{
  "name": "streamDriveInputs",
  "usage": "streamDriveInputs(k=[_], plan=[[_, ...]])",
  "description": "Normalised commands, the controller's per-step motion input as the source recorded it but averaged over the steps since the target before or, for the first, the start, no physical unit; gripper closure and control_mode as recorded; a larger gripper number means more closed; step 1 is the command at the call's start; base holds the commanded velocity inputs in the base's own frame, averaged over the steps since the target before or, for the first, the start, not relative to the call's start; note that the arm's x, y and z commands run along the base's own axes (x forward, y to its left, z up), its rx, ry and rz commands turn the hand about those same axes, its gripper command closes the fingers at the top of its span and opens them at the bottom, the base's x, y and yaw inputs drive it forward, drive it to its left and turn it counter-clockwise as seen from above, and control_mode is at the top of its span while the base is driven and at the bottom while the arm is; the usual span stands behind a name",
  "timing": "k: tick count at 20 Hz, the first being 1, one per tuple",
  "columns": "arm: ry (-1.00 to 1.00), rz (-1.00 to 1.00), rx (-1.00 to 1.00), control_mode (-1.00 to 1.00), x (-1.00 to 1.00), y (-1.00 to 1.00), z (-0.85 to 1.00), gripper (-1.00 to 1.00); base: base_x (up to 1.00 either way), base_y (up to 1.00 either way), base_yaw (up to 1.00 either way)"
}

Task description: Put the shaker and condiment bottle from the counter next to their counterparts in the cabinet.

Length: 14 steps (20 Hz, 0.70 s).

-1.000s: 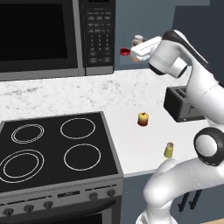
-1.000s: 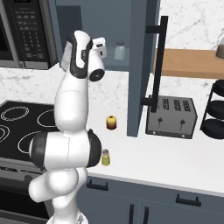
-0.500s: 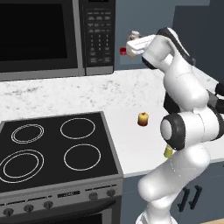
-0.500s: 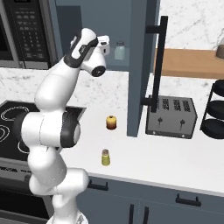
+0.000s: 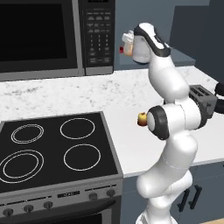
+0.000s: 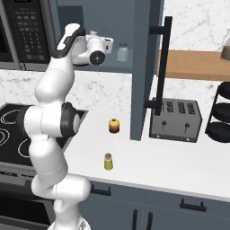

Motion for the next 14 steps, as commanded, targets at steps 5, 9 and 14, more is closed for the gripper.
streamDriveInputs(k=[5, 9, 14], plan=[[0.21, 0.00, 0.00, -1.00, 0.15, 0.22, 0.00, -1.00, 0.00, 0.00, 0.00], [-0.07, 0.00, 0.00, -1.00, -0.27, -0.01, 0.00, -1.00, 0.00, 0.00, 0.00], [-0.10, 0.00, 0.00, -1.00, -0.31, -0.06, 0.00, -1.00, 0.00, 0.00, 0.00]])
